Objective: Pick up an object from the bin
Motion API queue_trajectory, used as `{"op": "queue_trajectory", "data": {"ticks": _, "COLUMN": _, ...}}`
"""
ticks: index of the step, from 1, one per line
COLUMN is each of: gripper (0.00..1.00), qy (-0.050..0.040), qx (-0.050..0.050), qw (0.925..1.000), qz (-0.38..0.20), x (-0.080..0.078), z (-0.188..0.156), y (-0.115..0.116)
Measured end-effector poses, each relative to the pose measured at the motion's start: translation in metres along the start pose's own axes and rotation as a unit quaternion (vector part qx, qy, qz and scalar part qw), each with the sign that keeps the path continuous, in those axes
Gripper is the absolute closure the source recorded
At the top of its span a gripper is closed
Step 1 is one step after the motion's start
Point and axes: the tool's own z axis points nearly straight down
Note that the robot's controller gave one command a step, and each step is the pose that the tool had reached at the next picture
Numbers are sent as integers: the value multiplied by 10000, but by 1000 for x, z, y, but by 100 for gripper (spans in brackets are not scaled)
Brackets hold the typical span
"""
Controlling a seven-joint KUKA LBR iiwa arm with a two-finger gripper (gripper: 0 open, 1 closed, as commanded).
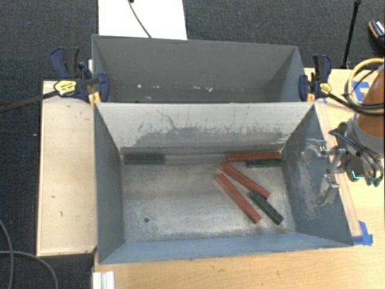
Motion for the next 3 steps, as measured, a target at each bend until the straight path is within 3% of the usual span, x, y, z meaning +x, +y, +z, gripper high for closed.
{"op": "queue_trajectory", "data": {"ticks": 1, "gripper": 0, "qy": 5, "qx": -9, "qw": 9962, "qz": 872, "x": 27, "z": 109, "y": 40}}
{"op": "queue_trajectory", "data": {"ticks": 2, "gripper": 0, "qy": -22, "qx": -11, "qw": 9883, "qz": 1523, "x": 23, "z": 168, "y": 90}}
{"op": "queue_trajectory", "data": {"ticks": 3, "gripper": 100, "qy": -66, "qx": 0, "qw": 9885, "qz": 1511, "x": 21, "z": 164, "y": 87}}
